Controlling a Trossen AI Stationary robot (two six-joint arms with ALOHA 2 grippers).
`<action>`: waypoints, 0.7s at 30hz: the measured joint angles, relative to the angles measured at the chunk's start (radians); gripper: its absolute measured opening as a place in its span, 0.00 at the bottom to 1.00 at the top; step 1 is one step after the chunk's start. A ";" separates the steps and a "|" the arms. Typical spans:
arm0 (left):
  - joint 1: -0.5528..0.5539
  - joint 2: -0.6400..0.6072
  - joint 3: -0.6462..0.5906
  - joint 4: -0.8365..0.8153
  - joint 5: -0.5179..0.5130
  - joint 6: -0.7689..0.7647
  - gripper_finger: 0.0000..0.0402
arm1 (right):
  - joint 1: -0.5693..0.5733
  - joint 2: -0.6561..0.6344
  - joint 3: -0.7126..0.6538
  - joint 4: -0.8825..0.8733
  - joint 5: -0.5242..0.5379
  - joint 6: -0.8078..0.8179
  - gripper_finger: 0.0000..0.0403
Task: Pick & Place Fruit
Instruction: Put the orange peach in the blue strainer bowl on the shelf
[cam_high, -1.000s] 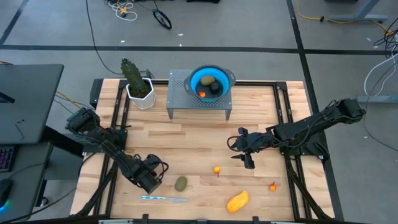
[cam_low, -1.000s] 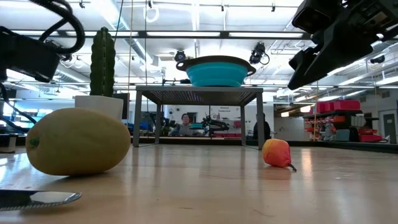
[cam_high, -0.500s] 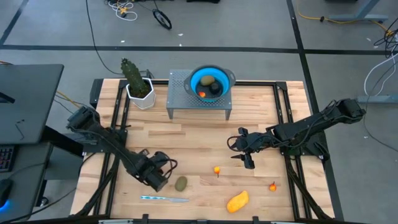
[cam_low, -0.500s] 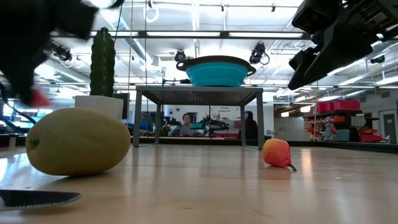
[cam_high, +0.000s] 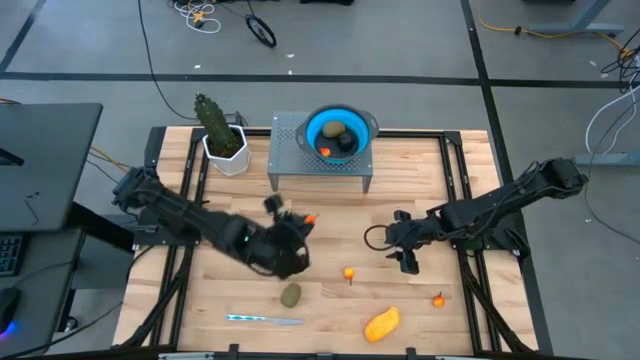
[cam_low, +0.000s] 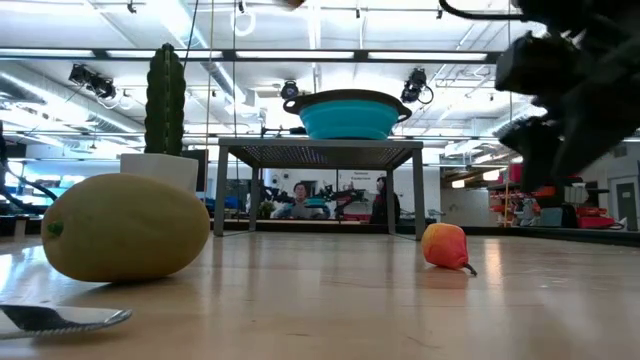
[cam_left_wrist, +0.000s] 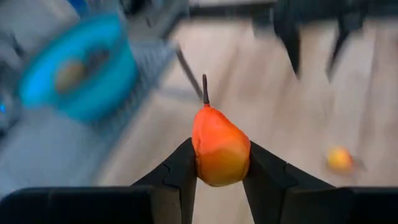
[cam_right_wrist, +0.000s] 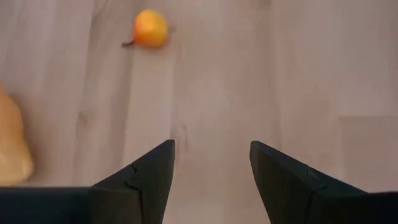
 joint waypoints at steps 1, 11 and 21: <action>0.027 0.000 0.019 0.051 -0.001 0.073 0.28 | 0.005 0.000 -0.014 0.019 -0.006 0.007 0.55; 0.335 0.000 0.035 0.448 0.264 0.450 0.29 | 0.037 0.000 -0.079 0.153 -0.016 0.040 0.55; 0.562 0.010 0.006 0.494 0.466 0.391 0.31 | 0.037 0.000 -0.079 0.373 0.028 -0.064 0.55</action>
